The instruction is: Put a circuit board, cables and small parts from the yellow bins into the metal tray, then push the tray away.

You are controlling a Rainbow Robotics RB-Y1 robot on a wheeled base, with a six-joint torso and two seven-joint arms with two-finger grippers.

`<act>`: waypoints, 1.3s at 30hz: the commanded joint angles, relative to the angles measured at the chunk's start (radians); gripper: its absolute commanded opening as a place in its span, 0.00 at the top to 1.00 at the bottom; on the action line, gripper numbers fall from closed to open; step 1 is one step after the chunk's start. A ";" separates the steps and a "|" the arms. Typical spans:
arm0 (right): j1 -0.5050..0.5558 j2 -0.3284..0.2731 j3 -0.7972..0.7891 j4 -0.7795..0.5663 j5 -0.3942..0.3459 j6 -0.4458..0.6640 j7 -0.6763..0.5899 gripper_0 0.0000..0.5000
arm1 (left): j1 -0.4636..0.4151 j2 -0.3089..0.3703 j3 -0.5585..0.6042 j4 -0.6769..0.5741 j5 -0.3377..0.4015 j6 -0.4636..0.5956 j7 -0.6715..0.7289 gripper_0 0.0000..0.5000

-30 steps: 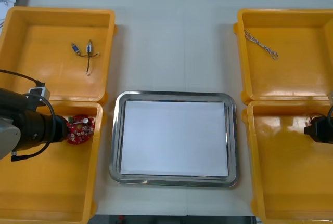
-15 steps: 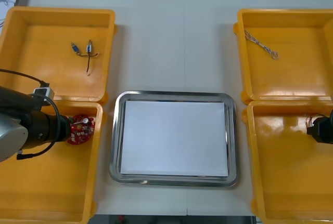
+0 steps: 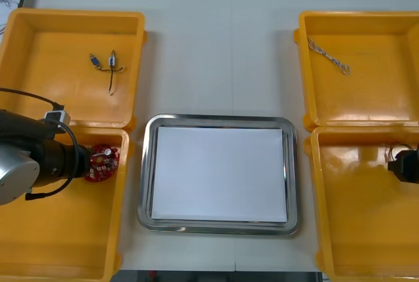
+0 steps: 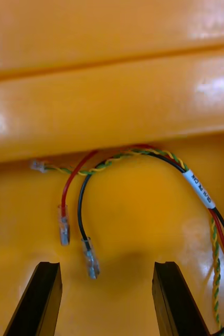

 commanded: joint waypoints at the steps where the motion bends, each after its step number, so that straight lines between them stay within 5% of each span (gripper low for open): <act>1: 0.024 0.016 0.006 -0.002 0.007 -0.010 0.037 0.00 | -0.027 0.017 -0.013 -0.003 -0.010 -0.013 0.087 0.00; 4: 0.024 0.020 0.008 0.000 0.005 -0.013 0.035 0.00 | -0.027 0.017 -0.020 -0.003 -0.008 -0.016 0.090 0.00; 5: 0.024 0.025 0.008 -0.002 0.005 -0.013 0.035 0.00 | -0.027 0.017 -0.021 -0.003 -0.010 -0.016 0.090 0.08; 6: 0.024 0.025 0.006 0.000 0.005 -0.015 0.035 0.00 | -0.027 0.017 -0.021 -0.003 -0.010 -0.016 0.091 0.21; 8: 0.023 0.033 0.008 0.000 0.009 -0.018 0.034 0.00 | -0.027 0.017 -0.023 -0.004 -0.010 -0.016 0.091 0.87; 9: 0.023 0.034 0.006 -0.002 0.010 -0.018 0.032 0.00 | -0.027 0.017 -0.023 -0.004 -0.010 -0.016 0.091 1.00; 26: 0.026 0.057 0.017 0.041 0.021 -0.062 0.045 0.00 | -0.016 0.060 -0.015 -0.033 0.017 -0.012 0.102 1.00; 39: 0.041 0.057 0.021 0.041 0.016 -0.098 0.035 0.00 | 0.194 0.172 0.131 -0.171 0.086 -0.030 0.083 1.00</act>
